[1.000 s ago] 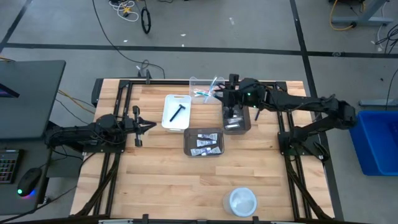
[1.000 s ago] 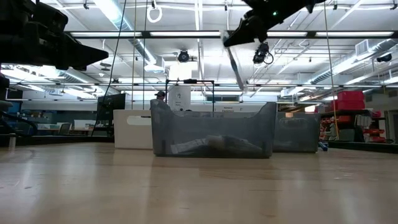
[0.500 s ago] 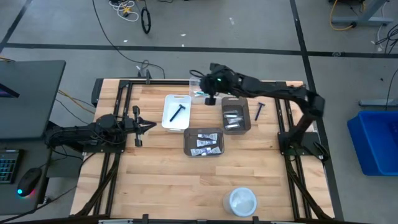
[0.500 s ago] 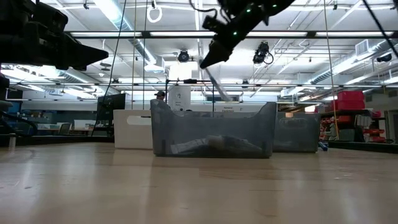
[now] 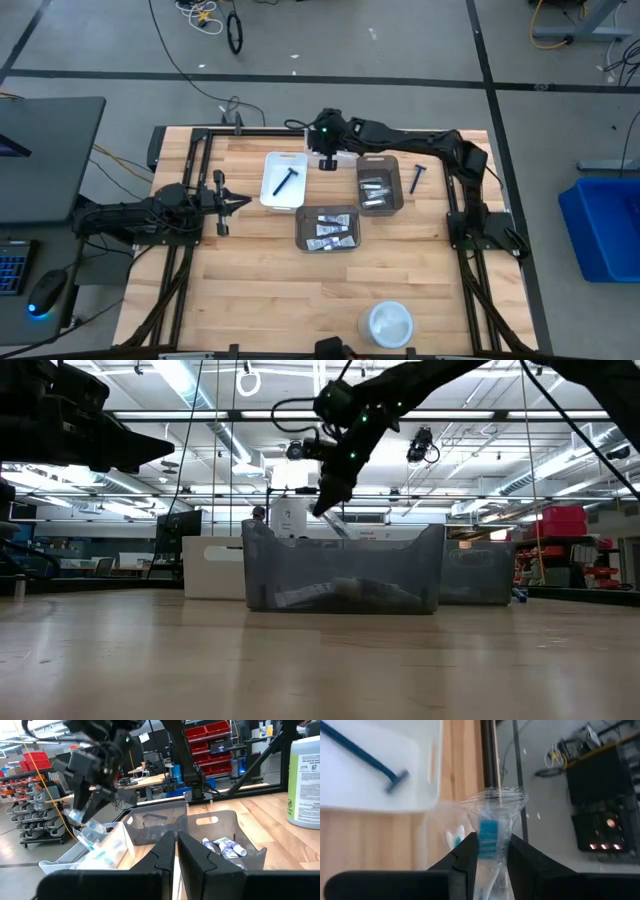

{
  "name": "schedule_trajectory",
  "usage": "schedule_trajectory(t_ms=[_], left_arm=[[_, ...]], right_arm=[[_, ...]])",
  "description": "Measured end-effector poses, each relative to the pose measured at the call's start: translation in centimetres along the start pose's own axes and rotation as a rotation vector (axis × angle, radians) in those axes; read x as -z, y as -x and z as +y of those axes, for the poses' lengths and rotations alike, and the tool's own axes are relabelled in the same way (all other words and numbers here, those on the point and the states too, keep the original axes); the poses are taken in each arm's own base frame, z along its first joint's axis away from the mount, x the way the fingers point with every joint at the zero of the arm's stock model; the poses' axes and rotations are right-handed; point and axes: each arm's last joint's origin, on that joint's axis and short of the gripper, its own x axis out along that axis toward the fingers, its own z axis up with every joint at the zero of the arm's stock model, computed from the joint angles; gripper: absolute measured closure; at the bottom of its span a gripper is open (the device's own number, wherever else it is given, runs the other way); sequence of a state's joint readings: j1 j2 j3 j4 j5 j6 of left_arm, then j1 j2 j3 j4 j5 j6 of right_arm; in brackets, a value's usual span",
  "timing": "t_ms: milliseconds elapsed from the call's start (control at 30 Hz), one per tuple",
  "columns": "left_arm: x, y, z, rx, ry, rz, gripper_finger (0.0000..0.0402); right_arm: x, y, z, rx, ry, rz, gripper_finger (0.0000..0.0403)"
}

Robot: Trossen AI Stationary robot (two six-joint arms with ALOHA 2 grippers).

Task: Pick & Place Travel size toiletries
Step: Put the blue toothbrush into the transparent bin

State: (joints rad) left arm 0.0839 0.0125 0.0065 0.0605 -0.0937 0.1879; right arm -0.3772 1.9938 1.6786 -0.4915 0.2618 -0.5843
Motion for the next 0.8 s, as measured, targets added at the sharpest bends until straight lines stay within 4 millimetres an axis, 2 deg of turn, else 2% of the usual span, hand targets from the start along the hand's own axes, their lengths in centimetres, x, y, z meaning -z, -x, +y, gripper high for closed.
schedule_trajectory(t_ms=[133,567,800], left_arm=[[0.0,0.0,0.0,0.0,0.0,0.0,0.0374],[0.0,0.0,0.0,0.0,0.0,0.0,0.0374],[0.0,0.0,0.0,0.0,0.0,0.0,0.0374]], right_arm=[[0.4,-0.8,0.1,0.021,0.004,0.037,0.0313],[0.6,-1.1,-0.3,0.026,-0.03,0.031,0.0313],[1.1,-2.1,-0.2,0.046,-0.01,0.068,0.0313]])
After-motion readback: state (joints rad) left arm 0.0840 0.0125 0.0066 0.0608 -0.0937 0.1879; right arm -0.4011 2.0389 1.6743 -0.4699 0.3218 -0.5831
